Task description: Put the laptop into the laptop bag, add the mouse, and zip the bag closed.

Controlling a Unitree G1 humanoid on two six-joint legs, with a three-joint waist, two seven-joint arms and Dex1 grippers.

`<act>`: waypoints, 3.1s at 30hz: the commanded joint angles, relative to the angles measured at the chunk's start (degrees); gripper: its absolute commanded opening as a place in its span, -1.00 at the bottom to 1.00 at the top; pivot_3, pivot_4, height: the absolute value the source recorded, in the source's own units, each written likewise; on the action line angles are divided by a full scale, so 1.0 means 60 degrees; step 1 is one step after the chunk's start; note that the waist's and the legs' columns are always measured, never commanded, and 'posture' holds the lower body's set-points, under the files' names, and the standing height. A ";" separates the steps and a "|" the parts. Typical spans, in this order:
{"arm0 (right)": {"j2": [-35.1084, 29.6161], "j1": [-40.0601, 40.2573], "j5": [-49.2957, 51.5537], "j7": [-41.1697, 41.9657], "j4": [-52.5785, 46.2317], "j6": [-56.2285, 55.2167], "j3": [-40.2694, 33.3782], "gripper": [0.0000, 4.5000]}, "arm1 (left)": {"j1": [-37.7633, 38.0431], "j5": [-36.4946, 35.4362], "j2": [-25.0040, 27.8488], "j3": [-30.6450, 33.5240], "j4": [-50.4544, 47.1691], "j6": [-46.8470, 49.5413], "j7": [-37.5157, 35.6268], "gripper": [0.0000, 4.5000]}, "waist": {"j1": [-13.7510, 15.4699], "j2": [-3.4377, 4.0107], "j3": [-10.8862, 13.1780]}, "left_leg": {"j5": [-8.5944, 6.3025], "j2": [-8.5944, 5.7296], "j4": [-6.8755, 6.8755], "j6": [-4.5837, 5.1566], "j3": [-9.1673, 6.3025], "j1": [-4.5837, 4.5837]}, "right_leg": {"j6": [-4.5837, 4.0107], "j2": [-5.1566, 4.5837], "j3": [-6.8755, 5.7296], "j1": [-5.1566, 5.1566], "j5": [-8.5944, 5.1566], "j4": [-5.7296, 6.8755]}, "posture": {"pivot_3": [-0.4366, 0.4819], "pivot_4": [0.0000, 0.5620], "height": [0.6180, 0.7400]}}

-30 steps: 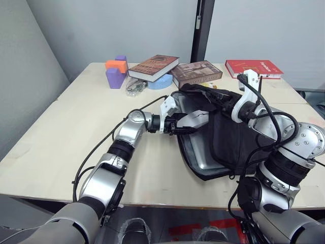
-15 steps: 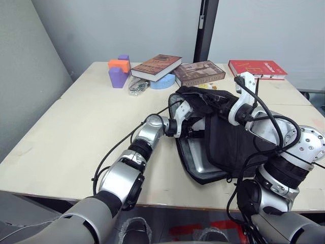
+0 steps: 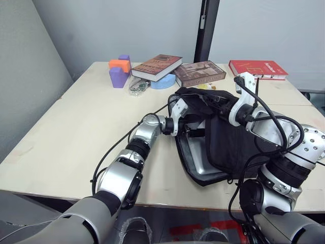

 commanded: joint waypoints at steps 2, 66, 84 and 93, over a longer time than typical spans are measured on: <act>-0.0365 -0.0125 0.0853 -0.0152 -0.0020 -0.0206 -0.0068 -1.00 | 0.0524 -0.0042 0.0800 -0.0212 -0.1581 0.0404 -0.0782 0.97 | 0.0003 0.0000 0.0000 | 0.0000 0.0000 -0.0002 0.0000 0.0000 -0.0001 | 0.0000 0.0000 -0.0002 -0.0001 0.0000 -0.0002 | -0.05 -0.47 0.75; -1.0343 0.8850 -0.2674 1.3580 0.1644 -0.6760 -0.1817 0.99 | 0.4159 -0.3644 1.0149 0.2770 -0.7774 0.4812 -0.3407 1.00 | 0.0012 -0.0007 0.0007 | -0.0042 0.0005 0.0026 0.0076 0.0007 0.0001 | -0.0010 -0.0010 -0.0004 -0.0002 -0.0025 0.0001 | -0.05 -0.47 0.75; -0.9454 0.8650 -0.2848 1.3068 0.0355 -0.5934 -0.2542 0.99 | 0.2253 -0.3231 0.8401 0.1941 -0.5883 0.4202 -0.2637 1.00 | 0.0120 -0.0007 0.0004 | -0.0041 0.0006 0.0056 0.0088 0.0007 0.0000 | -0.0017 -0.0010 0.0001 0.0002 -0.0025 0.0024 | -0.05 -0.47 0.75; -0.9141 0.7972 -0.1376 1.1698 -0.1776 -0.5281 -0.2432 0.99 | -0.1111 -0.2076 0.5291 0.0987 -0.0203 0.4355 -0.1378 1.00 | 0.0204 -0.0010 0.0002 | -0.0041 0.0000 0.0132 0.0098 -0.0001 -0.0002 | -0.0022 -0.0015 0.0013 0.0012 -0.0022 0.0074 | -0.05 -0.47 0.75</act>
